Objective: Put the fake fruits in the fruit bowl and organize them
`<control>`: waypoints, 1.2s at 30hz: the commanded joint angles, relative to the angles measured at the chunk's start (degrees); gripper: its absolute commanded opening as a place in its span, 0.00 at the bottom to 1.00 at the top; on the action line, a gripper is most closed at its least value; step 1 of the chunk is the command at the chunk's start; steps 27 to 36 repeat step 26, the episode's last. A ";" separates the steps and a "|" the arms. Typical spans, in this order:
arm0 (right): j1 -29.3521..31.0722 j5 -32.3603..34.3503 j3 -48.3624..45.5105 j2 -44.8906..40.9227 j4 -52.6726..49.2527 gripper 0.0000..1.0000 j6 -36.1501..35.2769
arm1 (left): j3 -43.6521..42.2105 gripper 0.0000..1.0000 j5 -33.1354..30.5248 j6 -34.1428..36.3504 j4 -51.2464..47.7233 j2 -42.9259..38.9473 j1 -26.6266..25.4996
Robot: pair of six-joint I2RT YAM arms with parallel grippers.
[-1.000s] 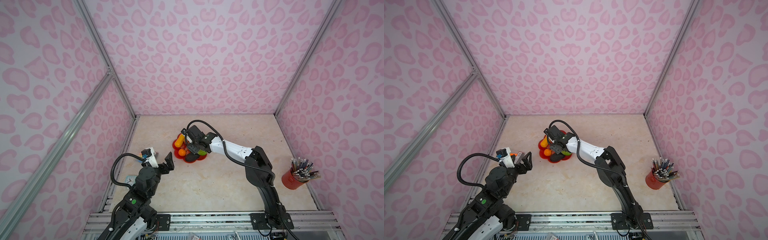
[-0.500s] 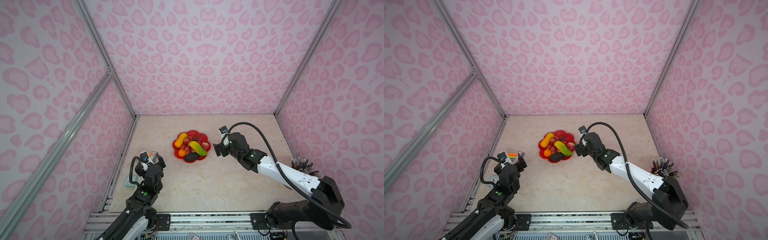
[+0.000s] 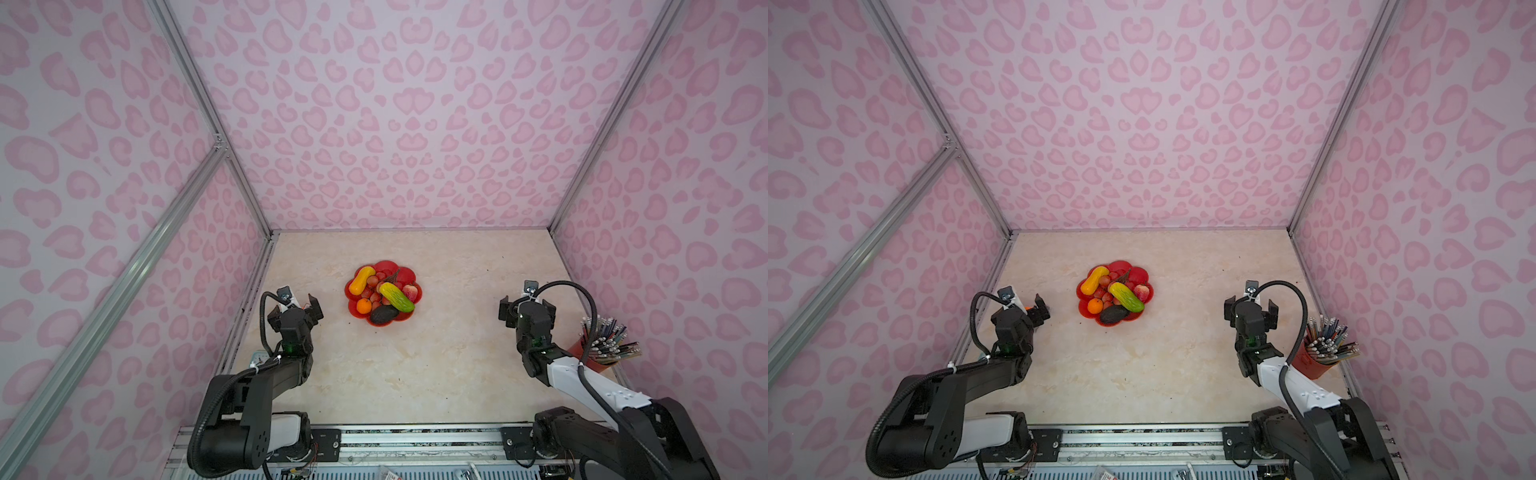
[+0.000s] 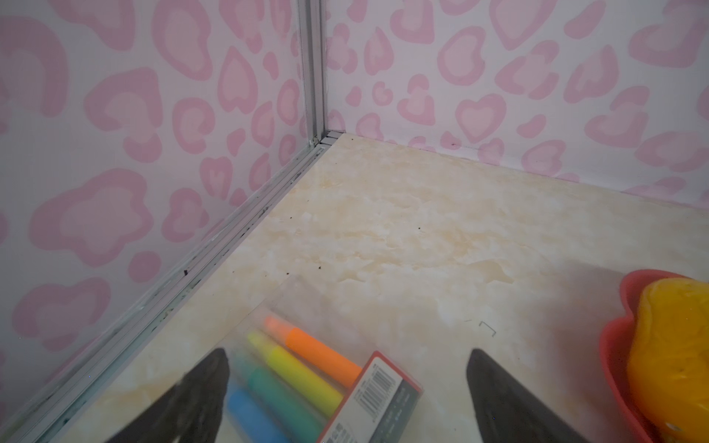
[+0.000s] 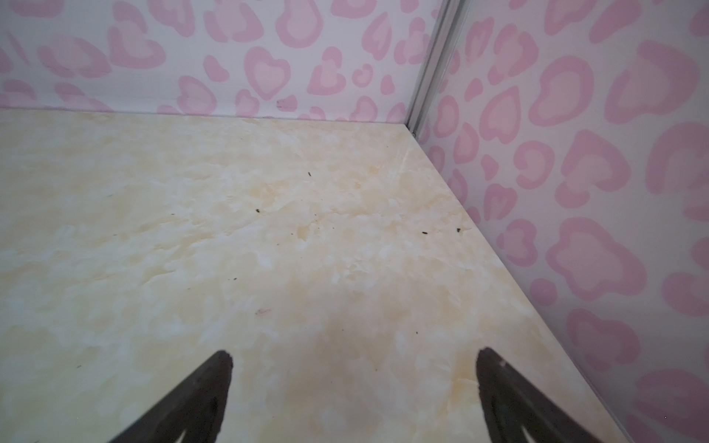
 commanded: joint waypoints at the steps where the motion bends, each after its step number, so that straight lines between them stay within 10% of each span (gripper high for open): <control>1: -3.12 -2.29 -2.35 8.02 20.97 0.99 -1.64 | 1.62 0.97 4.56 2.96 10.35 7.02 0.08; 8: -5.78 -7.40 -3.12 22.97 39.14 1.00 -3.38 | 2.30 0.97 4.23 2.10 7.22 6.03 0.52; 10: -5.82 -7.45 -0.77 19.23 27.92 1.00 -2.39 | 2.31 0.97 4.20 2.11 7.23 6.05 0.53; 36: -7.81 -10.54 1.23 20.21 25.76 1.00 -1.16 | 2.22 0.97 4.26 2.10 7.27 6.11 0.53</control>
